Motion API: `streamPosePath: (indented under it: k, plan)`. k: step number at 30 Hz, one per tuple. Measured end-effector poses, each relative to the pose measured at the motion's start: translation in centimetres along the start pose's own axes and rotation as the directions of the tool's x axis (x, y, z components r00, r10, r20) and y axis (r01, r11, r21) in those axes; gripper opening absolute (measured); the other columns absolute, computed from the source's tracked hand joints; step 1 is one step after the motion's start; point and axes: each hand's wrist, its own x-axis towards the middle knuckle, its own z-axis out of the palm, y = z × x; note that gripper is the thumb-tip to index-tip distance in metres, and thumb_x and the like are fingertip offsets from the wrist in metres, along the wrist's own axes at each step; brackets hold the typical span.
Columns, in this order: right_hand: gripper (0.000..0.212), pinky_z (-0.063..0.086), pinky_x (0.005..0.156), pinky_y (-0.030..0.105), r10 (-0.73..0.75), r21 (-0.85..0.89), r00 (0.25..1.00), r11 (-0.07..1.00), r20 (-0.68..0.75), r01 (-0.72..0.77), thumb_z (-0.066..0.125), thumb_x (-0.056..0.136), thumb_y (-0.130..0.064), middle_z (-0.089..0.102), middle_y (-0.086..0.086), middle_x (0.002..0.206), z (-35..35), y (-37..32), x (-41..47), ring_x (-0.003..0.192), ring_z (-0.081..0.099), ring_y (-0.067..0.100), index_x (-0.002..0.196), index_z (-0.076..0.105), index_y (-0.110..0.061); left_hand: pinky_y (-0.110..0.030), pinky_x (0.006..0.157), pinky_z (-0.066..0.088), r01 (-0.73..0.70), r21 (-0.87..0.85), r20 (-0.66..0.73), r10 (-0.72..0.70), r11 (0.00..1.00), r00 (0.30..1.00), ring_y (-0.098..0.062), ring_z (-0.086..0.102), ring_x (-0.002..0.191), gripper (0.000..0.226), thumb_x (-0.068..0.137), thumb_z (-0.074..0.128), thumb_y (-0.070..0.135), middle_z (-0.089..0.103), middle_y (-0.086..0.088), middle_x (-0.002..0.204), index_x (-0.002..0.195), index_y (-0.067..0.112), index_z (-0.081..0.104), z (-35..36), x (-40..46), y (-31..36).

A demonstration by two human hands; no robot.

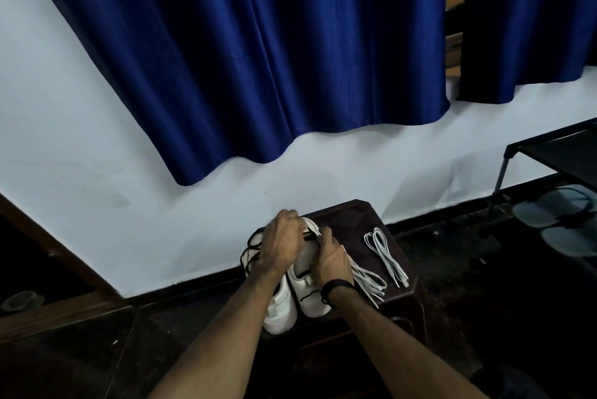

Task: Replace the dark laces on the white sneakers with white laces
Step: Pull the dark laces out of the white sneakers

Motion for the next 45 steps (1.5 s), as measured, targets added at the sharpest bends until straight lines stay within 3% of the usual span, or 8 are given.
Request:
streamPosePath:
  k: [6,11,15,19,23,28,36,45]
  plan:
    - [0.031,0.041,0.071,0.04,-0.001,0.042,1.0,0.999,-0.022,0.002,0.041,0.084,-0.001,0.06,0.014,0.116,-0.2,-0.2,-0.2,0.095,0.059,0.04,0.113,0.043,-0.011,-0.034,0.07,0.043,0.347,-0.387,-0.411,-0.497,0.854,0.764,-0.029,0.058,0.081,0.014,0.089,0.062,0.01,0.064,-0.01,0.082,0.085,0.009,0.075,-4.3,1.5,-2.0]
    - [0.049,0.044,0.08,0.042,-0.022,0.019,1.0,1.0,0.002,0.022,0.041,0.083,0.003,0.042,0.017,0.146,0.1,0.0,0.0,0.104,0.058,0.042,0.132,0.041,-0.006,-0.034,0.08,0.045,0.561,-0.614,-0.264,-0.815,0.554,0.516,-0.032,0.061,0.095,0.017,0.092,0.059,0.012,0.067,-0.01,0.1,0.094,0.013,0.075,-3.2,0.3,-3.4]
    - [0.029,0.04,0.069,0.039,-0.006,0.038,1.0,0.999,-0.018,0.006,0.039,0.086,-0.002,0.064,0.018,0.103,-0.1,-0.1,0.0,0.095,0.06,0.039,0.113,0.044,-0.009,-0.045,0.089,0.043,0.615,-0.189,-0.204,-0.643,0.765,0.738,-0.032,0.052,0.11,0.027,0.082,0.063,0.013,0.06,-0.008,0.12,0.108,0.015,0.07,-0.7,-1.4,-2.6]
    - [0.021,0.04,0.067,0.04,-0.013,0.057,1.0,0.998,-0.023,0.015,0.042,0.088,-0.008,0.065,0.017,0.097,0.5,0.2,0.2,0.09,0.06,0.038,0.108,0.04,-0.013,-0.038,0.086,0.046,0.088,-0.112,0.08,-0.08,0.99,0.994,-0.027,0.058,0.107,0.032,0.083,0.059,0.019,0.067,0.0,0.115,0.114,0.022,0.066,0.6,-1.2,-0.8]
    - [0.012,0.037,0.063,0.036,0.006,0.11,1.0,0.994,-0.016,-0.004,0.044,0.094,-0.019,0.066,0.014,0.095,0.6,0.3,0.2,0.086,0.06,0.036,0.103,0.037,-0.015,-0.033,0.071,0.044,0.06,-0.094,0.24,-0.036,0.994,0.97,-0.024,0.061,0.092,0.03,0.082,0.048,0.035,0.064,-0.003,0.091,0.093,0.018,0.07,1.4,-1.4,0.5]
    - [0.013,0.038,0.065,0.037,0.023,0.112,0.999,0.993,-0.041,-0.018,0.039,0.094,-0.011,0.065,0.015,0.097,0.4,0.3,0.0,0.089,0.06,0.038,0.106,0.038,-0.012,-0.034,0.063,0.046,0.116,-0.156,-0.07,-0.128,0.981,0.989,-0.024,0.062,0.078,0.012,0.08,0.06,0.014,0.065,-0.003,0.077,0.074,0.013,0.071,1.7,-2.1,0.9]
    - [0.049,0.045,0.07,0.042,-0.112,-0.166,0.983,0.982,-0.143,0.087,0.042,0.075,-0.007,0.059,0.008,0.111,0.4,0.2,0.1,0.09,0.057,0.033,0.121,0.053,-0.021,-0.043,0.082,0.046,0.689,-0.494,-0.19,-0.839,0.53,0.509,-0.034,0.057,0.105,0.024,0.088,0.062,0.022,0.057,-0.011,0.114,0.11,0.012,0.067,-4.0,0.5,-2.4]
    - [0.022,0.022,0.081,0.041,-0.448,-0.597,0.85,0.613,0.277,0.517,0.052,0.083,-0.031,0.069,-0.004,0.075,-0.6,-1.0,4.1,0.095,0.054,0.023,0.081,0.073,-0.026,-0.039,0.084,0.04,0.488,-0.145,0.023,-0.49,0.861,0.871,-0.024,0.065,0.092,0.022,0.085,0.051,0.033,0.072,0.0,0.086,0.083,0.021,0.07,0.3,-4.3,0.8]
